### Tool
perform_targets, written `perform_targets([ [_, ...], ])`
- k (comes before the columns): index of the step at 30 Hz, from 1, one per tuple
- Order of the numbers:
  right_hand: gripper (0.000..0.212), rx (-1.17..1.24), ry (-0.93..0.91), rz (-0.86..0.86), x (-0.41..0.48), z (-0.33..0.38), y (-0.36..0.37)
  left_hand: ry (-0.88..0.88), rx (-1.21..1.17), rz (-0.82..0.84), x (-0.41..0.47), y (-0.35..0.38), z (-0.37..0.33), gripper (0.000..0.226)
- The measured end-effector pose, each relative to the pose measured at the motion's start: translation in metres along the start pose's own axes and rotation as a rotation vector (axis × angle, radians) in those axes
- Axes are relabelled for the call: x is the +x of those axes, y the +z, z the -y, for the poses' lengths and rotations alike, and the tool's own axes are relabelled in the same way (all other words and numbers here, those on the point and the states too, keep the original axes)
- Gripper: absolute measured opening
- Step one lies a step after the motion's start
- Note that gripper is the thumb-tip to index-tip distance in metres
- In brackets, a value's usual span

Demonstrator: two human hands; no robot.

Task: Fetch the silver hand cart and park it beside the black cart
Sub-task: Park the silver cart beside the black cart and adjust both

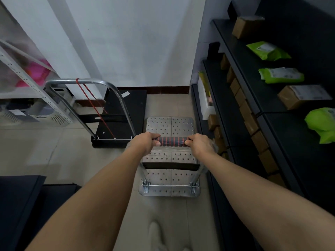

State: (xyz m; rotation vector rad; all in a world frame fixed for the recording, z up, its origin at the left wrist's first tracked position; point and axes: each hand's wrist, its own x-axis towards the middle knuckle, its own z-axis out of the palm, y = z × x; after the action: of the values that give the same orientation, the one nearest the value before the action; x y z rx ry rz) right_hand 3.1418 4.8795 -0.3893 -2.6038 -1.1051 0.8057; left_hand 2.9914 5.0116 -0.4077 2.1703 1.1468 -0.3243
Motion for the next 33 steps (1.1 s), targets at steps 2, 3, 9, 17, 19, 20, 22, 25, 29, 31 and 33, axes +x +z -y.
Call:
perform_targets([
  [2,0.03,0.005,0.013,0.006,0.008,0.007,-0.002,-0.004,-0.011,0.014,0.009,-0.007,0.004,0.043],
  [3,0.029,0.005,0.021,0.008,0.015,0.013,-0.003,-0.001,-0.011,0.015,0.016,-0.013,0.006,0.043],
  [9,0.027,0.03,0.048,0.009,0.039,0.033,-0.005,0.017,0.039,0.054,0.04,-0.039,0.012,0.043],
  [17,0.025,0.091,0.076,-0.028,0.066,0.053,0.0,0.035,0.078,0.032,0.07,-0.062,0.025,0.042],
  [19,0.025,0.092,0.08,-0.031,0.074,0.056,-0.002,0.044,0.086,0.03,0.078,-0.067,0.025,0.041],
  [20,0.025,0.093,0.085,-0.026,0.078,0.057,-0.003,0.045,0.094,0.032,0.081,-0.069,0.024,0.041],
  [22,0.026,0.093,0.084,-0.02,0.085,0.058,-0.006,0.039,0.11,0.033,0.088,-0.072,0.021,0.043],
  [25,0.025,0.089,0.078,-0.026,0.098,0.055,-0.013,0.038,0.132,0.033,0.097,-0.077,0.014,0.044],
  [29,0.025,0.098,0.072,-0.025,0.116,0.048,-0.025,0.045,0.136,0.044,0.112,-0.078,0.002,0.041],
  [31,0.025,0.107,0.071,-0.028,0.125,0.045,-0.033,0.05,0.157,0.035,0.118,-0.08,-0.006,0.04],
  [33,0.026,0.115,0.065,-0.037,0.135,0.043,-0.041,0.049,0.175,0.019,0.126,-0.083,-0.014,0.041],
])
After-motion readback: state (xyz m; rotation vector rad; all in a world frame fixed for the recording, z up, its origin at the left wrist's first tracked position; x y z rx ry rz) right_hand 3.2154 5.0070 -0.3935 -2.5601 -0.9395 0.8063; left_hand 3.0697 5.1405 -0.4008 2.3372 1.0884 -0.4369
